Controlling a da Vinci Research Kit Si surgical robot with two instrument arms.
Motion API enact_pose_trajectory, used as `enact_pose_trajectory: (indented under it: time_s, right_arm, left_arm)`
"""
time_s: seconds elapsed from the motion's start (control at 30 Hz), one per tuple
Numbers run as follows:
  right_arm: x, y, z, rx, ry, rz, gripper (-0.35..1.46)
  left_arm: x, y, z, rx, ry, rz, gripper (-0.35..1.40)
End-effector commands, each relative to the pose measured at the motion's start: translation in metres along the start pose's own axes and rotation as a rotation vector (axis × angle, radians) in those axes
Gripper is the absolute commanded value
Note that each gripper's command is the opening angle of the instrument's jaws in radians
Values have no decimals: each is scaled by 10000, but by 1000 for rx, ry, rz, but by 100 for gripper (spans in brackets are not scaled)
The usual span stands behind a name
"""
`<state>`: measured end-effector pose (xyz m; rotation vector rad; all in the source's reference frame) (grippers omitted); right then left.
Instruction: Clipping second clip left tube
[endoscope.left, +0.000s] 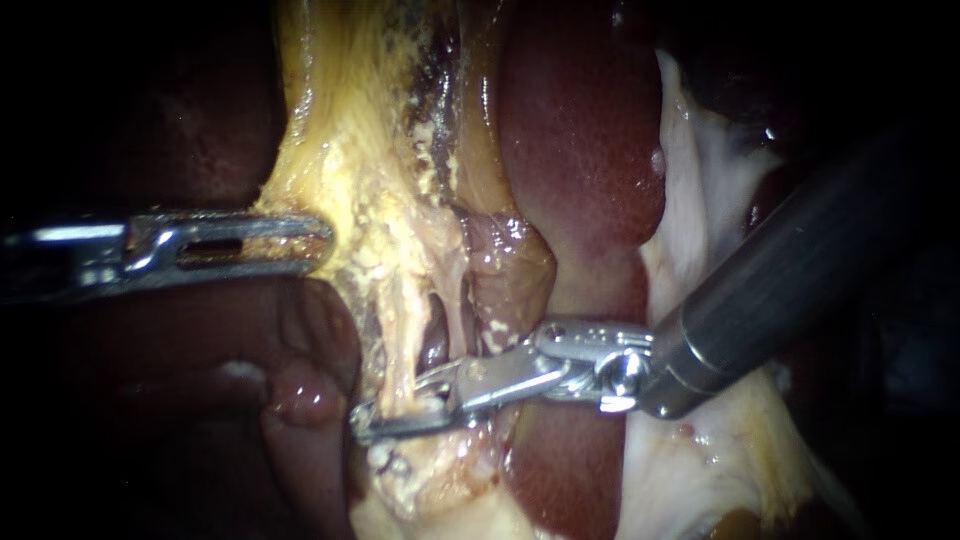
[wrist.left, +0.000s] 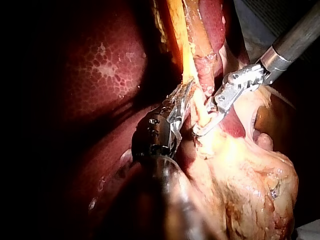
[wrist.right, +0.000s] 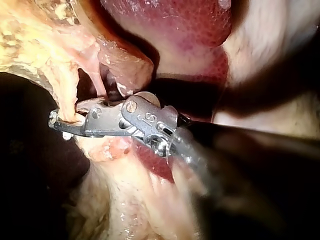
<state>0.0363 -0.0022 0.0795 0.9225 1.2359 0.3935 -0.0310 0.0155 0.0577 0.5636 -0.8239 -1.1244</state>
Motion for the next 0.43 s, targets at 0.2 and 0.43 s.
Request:
enact_pose_trajectory:
  time_s: [0.2, 0.43]
  right_arm:
    - [-4, 3, -3, 1, -5, 4, -35]
    - [-5, 2, -3, 1, -8, 4, -35]
  left_arm:
    - [0, 0, 0, -1, 0, 0, -35]
    - [0, 0, 0, -1, 0, 0, -35]
